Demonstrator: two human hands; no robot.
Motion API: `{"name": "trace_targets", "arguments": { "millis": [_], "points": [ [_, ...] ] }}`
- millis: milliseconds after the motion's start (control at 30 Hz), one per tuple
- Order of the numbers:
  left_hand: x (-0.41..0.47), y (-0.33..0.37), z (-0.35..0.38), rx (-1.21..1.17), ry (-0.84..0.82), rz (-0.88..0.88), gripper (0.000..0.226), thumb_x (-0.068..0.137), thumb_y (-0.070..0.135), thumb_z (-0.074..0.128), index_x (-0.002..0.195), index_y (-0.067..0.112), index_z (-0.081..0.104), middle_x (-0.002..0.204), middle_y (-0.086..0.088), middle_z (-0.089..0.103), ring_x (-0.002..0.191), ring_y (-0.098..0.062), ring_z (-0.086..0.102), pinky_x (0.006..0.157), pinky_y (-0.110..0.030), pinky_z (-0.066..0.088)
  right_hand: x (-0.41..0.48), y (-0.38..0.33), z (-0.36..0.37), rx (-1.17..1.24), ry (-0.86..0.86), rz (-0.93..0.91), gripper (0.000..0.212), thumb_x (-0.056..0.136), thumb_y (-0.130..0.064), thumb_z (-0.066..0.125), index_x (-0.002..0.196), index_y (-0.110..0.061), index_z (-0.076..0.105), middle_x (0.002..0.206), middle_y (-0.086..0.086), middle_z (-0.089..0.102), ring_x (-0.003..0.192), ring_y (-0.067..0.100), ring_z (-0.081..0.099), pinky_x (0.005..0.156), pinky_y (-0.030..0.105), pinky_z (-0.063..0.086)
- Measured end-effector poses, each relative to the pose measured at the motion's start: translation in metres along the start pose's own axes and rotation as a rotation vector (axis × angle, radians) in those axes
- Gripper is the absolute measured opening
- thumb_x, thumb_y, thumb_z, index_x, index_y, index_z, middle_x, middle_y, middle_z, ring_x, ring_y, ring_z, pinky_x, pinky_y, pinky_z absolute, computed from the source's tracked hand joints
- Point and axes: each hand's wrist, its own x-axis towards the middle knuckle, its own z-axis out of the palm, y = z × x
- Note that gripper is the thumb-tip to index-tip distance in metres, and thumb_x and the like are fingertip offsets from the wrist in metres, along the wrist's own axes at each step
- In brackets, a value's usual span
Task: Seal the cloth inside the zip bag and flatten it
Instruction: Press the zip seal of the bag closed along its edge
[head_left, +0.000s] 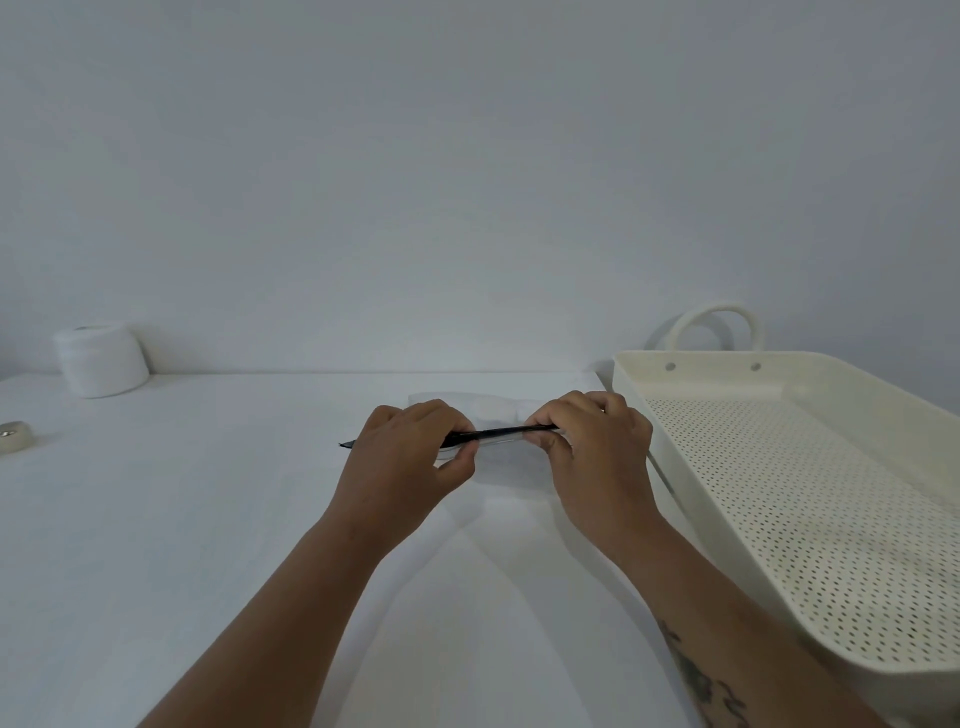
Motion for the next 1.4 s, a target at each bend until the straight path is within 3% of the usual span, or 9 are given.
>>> {"name": "trace_targets", "arguments": {
  "millis": [100, 300, 467, 567, 667, 833, 1000, 1233, 1400],
  "points": [
    [0.000, -0.002, -0.002, 0.007, 0.004, -0.017, 0.003, 0.084, 0.027, 0.065, 0.084, 0.028, 0.062, 0.079, 0.018, 0.063, 0.071, 0.003, 0.046, 0.078, -0.012, 0.031, -0.001, 0.003, 0.001, 0.018, 0.030, 0.025, 0.011, 0.089, -0.025, 0.064, 0.083, -0.034, 0.065, 0.087, -0.019, 0.066, 0.108, 0.014, 0.048, 0.102, 0.044, 0.027],
    [0.000, -0.010, -0.007, 0.062, 0.019, -0.029, 0.003, 0.085, 0.029, 0.065, 0.085, 0.028, 0.062, 0.079, 0.021, 0.060, 0.068, 0.003, 0.047, 0.083, -0.028, 0.036, -0.001, 0.009, 0.005, -0.014, 0.113, 0.069, 0.012, 0.088, -0.025, 0.065, 0.081, -0.034, 0.065, 0.084, -0.019, 0.066, 0.107, 0.016, 0.049, 0.101, 0.043, 0.026],
    [-0.001, -0.011, -0.006, 0.087, 0.020, -0.050, 0.003, 0.085, 0.029, 0.064, 0.084, 0.030, 0.061, 0.080, 0.023, 0.057, 0.074, 0.001, 0.053, 0.091, -0.027, 0.027, -0.002, 0.010, 0.005, -0.073, 0.113, 0.112, 0.011, 0.090, -0.026, 0.063, 0.083, -0.034, 0.066, 0.088, -0.016, 0.067, 0.108, 0.020, 0.050, 0.101, 0.043, 0.022],
    [-0.002, -0.009, -0.005, 0.063, 0.034, -0.062, 0.004, 0.084, 0.026, 0.065, 0.083, 0.028, 0.062, 0.079, 0.021, 0.059, 0.073, -0.001, 0.054, 0.092, -0.029, 0.030, -0.004, 0.005, 0.004, -0.165, 0.092, 0.109, 0.011, 0.091, -0.026, 0.061, 0.095, -0.034, 0.066, 0.100, -0.013, 0.066, 0.119, 0.025, 0.047, 0.108, 0.053, 0.017],
    [-0.002, -0.009, -0.006, 0.048, 0.054, -0.065, 0.006, 0.083, 0.024, 0.066, 0.081, 0.027, 0.061, 0.079, 0.018, 0.062, 0.071, -0.001, 0.053, 0.090, -0.028, 0.029, -0.006, -0.011, 0.004, -0.220, 0.061, 0.018, 0.032, 0.082, -0.027, 0.070, 0.111, -0.038, 0.062, 0.110, -0.014, 0.064, 0.127, 0.027, 0.045, 0.109, 0.060, 0.014],
    [-0.003, -0.005, -0.003, 0.044, 0.028, -0.035, 0.008, 0.081, 0.023, 0.068, 0.079, 0.026, 0.062, 0.076, 0.014, 0.065, 0.064, -0.004, 0.048, 0.085, -0.031, 0.037, -0.008, -0.024, 0.013, -0.183, 0.027, -0.089, 0.005, 0.089, -0.030, 0.063, 0.091, -0.034, 0.064, 0.093, -0.016, 0.068, 0.118, 0.017, 0.054, 0.112, 0.048, 0.002],
    [-0.002, -0.001, -0.001, 0.059, 0.004, -0.021, 0.003, 0.081, 0.028, 0.069, 0.081, 0.027, 0.066, 0.075, 0.014, 0.067, 0.068, -0.005, 0.055, 0.078, -0.032, 0.040, -0.006, -0.014, 0.014, -0.190, 0.005, -0.031, 0.010, 0.093, -0.025, 0.059, 0.089, -0.033, 0.061, 0.084, -0.018, 0.066, 0.102, 0.013, 0.054, 0.111, 0.042, 0.003],
    [-0.004, -0.007, -0.004, -0.024, -0.038, -0.079, 0.005, 0.079, 0.027, 0.070, 0.078, 0.025, 0.066, 0.068, 0.020, 0.058, 0.067, 0.015, 0.050, 0.060, -0.014, 0.027, -0.005, -0.001, 0.011, -0.153, -0.007, 0.066, 0.015, 0.093, -0.022, 0.057, 0.086, -0.034, 0.061, 0.072, -0.022, 0.052, 0.098, 0.013, 0.051, 0.110, 0.043, 0.009],
    [-0.003, -0.009, -0.005, -0.104, -0.050, -0.129, 0.004, 0.080, 0.028, 0.070, 0.083, 0.025, 0.068, 0.074, 0.020, 0.064, 0.067, 0.005, 0.058, 0.064, -0.009, 0.033, -0.003, 0.005, 0.012, -0.081, -0.001, 0.168, 0.015, 0.094, -0.026, 0.056, 0.082, -0.033, 0.061, 0.073, -0.017, 0.060, 0.094, 0.012, 0.046, 0.111, 0.044, 0.011]
  ]
}}
